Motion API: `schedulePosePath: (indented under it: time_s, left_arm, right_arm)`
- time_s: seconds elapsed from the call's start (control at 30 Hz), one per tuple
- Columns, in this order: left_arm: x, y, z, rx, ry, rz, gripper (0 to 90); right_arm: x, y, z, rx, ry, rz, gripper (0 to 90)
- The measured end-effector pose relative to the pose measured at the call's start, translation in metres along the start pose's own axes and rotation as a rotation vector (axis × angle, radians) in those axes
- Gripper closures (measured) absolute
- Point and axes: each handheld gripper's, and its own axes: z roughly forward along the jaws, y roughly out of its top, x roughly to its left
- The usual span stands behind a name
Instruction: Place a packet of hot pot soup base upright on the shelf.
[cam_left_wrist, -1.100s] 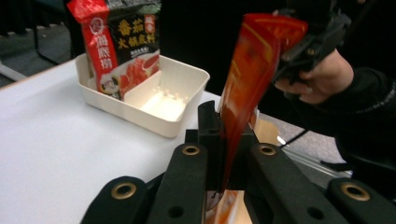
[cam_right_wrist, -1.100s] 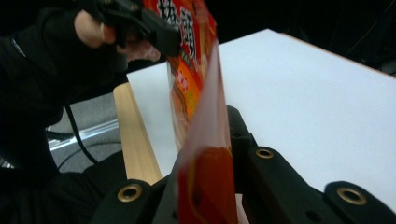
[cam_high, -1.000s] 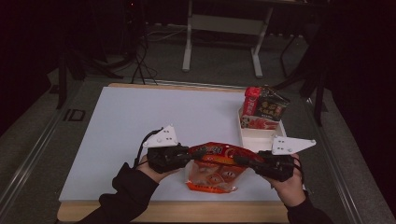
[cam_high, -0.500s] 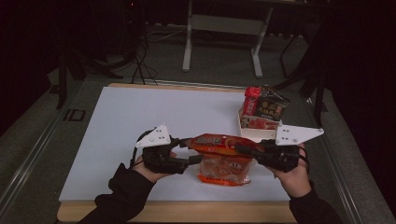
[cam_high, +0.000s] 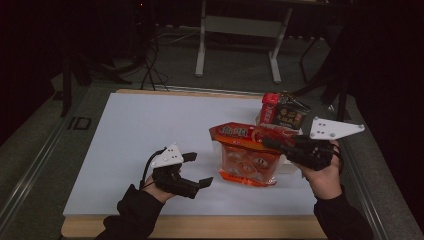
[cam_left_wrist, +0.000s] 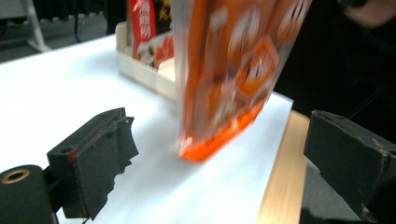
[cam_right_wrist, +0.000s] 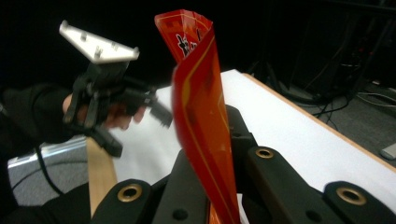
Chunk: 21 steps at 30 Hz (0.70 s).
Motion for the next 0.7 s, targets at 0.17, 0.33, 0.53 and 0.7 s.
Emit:
schedulePosePath:
  time_s: [0.17,0.33,0.53,0.7]
  left_arm:
    - [0.002,-0.018,0.003,0.034,0.039,0.017,7.0]
    - [0.003,-0.035,0.002,0.054,0.055,0.011,7.1]
    - [0.004,-0.059,0.002,0.088,0.084,0.002,7.0]
    - [0.003,-0.072,-0.001,0.087,0.110,-0.005,7.0]
  right_arm:
    - [-0.013,0.009,-0.005,-0.021,-0.040,0.009,90.0]
    - [-0.022,0.019,-0.012,-0.046,-0.081,0.009,90.0]
    - [-0.039,0.033,-0.025,-0.075,-0.146,0.019,90.0]
    - [-0.053,0.038,-0.032,-0.089,-0.202,0.045,90.0]
